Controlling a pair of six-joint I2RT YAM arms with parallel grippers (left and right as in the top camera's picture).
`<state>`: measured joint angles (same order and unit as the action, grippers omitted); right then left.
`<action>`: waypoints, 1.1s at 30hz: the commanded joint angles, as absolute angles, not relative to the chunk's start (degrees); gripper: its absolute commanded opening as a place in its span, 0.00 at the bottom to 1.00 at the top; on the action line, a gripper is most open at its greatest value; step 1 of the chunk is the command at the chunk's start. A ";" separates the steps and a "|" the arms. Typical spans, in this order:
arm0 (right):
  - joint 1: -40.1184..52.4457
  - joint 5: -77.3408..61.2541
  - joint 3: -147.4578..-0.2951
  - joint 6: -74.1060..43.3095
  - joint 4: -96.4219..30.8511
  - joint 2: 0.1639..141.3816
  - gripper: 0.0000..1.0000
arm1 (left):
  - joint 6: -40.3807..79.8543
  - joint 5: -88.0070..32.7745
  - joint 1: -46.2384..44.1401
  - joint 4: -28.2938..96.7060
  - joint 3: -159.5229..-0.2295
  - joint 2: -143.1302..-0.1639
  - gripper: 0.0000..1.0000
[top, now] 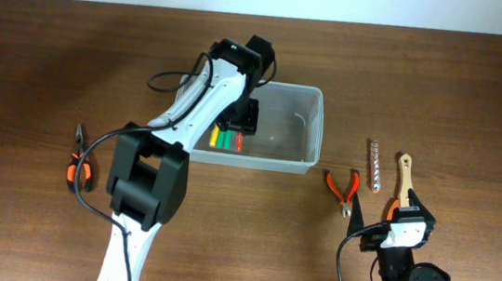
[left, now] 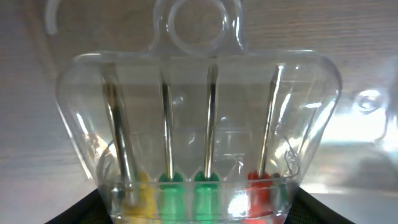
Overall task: Pack container
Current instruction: 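Lift the case and lower it into the clear container, then open the left gripper and withdraw it from the container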
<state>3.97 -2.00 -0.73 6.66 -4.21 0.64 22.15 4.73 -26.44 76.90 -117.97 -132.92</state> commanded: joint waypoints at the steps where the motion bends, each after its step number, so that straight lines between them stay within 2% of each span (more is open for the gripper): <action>1: 4.08 -1.52 -0.32 7.07 -4.25 0.36 0.99 | 22.70 4.78 -26.33 76.23 -118.15 -134.80 0.59; 11: 4.08 -1.52 -0.32 7.07 -4.25 0.36 0.99 | 22.74 5.67 -26.30 74.13 -118.10 -135.06 0.60; 12: 4.08 -1.52 -0.32 7.07 -4.25 0.36 0.99 | 22.72 5.80 -26.30 74.15 -118.10 -135.06 0.65; 14: 4.08 -1.52 -0.32 7.07 -4.25 0.36 0.99 | 22.70 5.89 -26.30 74.26 -118.13 -135.06 0.70; 25: 4.08 -1.52 -0.32 7.07 -4.25 0.36 0.99 | 22.70 5.89 -26.30 74.74 -118.10 -135.06 0.71; 27: 4.08 -1.52 -0.32 7.07 -4.25 0.36 0.99 | 22.70 5.91 -26.30 74.83 -118.13 -135.06 0.76; 33: 4.08 -1.52 -0.32 7.07 -4.25 0.36 0.99 | 22.70 5.91 -25.67 74.83 -118.13 -135.06 0.79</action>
<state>3.97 -2.00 -0.73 6.70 -4.21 0.64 22.35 4.97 -26.39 74.54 -117.97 -134.85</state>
